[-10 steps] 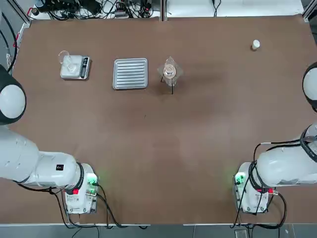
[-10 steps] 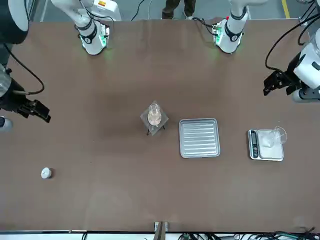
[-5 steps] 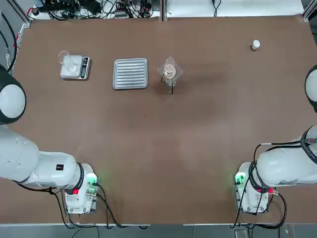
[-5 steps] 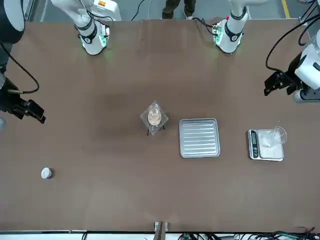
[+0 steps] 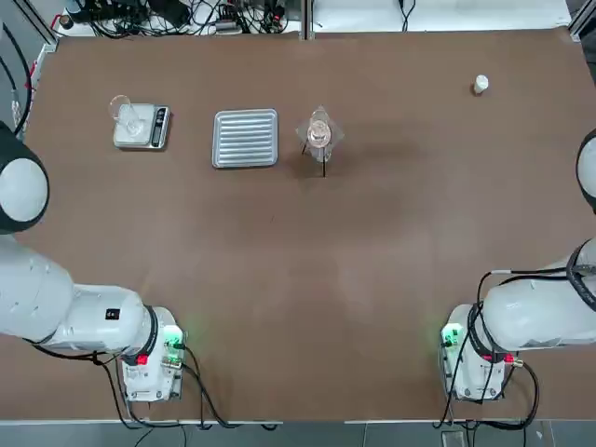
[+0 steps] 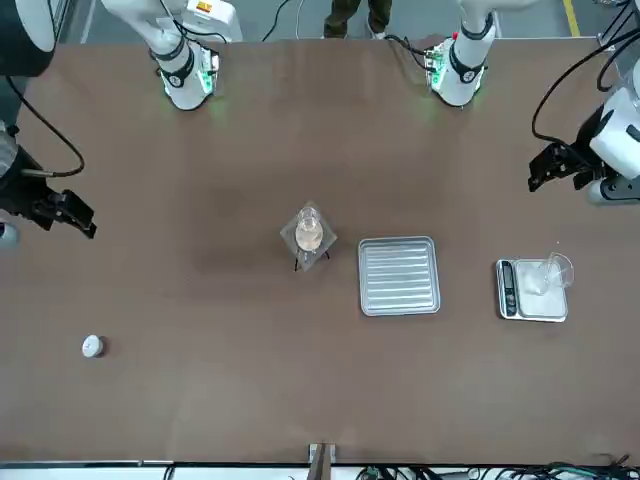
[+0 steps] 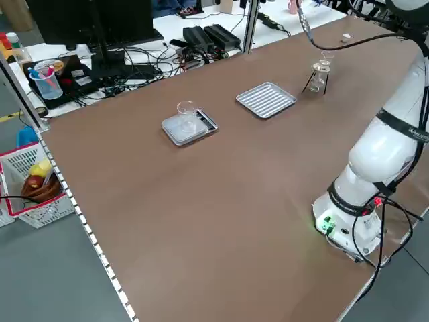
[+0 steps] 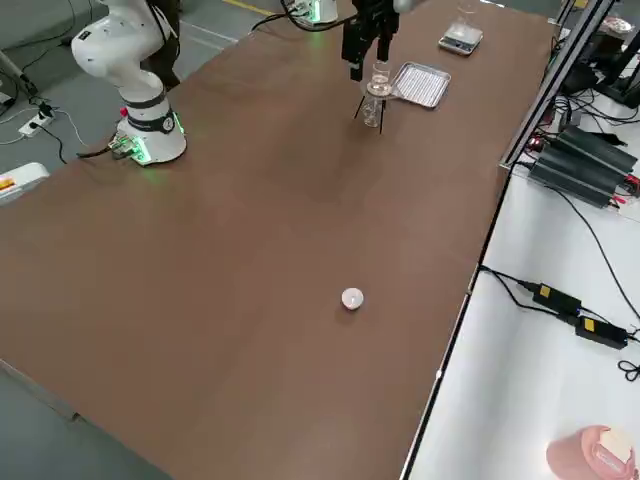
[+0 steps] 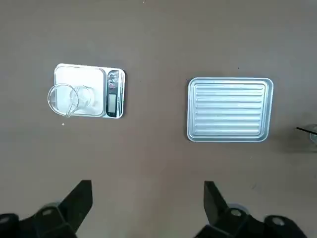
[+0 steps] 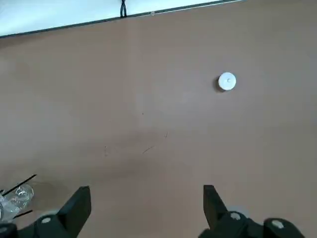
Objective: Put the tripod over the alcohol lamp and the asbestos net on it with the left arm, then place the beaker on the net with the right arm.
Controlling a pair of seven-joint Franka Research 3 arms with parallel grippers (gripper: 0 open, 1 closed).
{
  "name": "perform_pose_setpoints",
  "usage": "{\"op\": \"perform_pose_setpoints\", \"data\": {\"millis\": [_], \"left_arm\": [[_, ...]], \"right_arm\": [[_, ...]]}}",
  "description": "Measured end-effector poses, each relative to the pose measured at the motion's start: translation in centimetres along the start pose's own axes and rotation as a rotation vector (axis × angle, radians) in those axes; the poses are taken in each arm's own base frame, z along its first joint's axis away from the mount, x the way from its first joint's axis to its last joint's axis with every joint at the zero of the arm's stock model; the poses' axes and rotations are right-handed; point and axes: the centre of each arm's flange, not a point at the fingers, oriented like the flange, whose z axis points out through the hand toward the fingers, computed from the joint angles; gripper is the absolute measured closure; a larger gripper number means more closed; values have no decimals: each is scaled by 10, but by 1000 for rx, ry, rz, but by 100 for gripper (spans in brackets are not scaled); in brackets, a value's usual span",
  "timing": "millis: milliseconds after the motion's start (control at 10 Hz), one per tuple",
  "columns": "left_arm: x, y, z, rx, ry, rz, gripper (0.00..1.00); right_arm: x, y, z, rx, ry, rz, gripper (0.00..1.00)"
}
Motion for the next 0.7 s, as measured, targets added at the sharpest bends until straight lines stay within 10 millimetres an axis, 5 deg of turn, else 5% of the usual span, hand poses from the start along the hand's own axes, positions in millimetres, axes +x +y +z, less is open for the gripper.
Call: {"op": "perform_pose_setpoints", "data": {"millis": [700], "left_arm": [[0, 1, 0, 0, 0, 2, 0]], "right_arm": [[-2, 4, 0, -8, -12, -18, 0]]}}
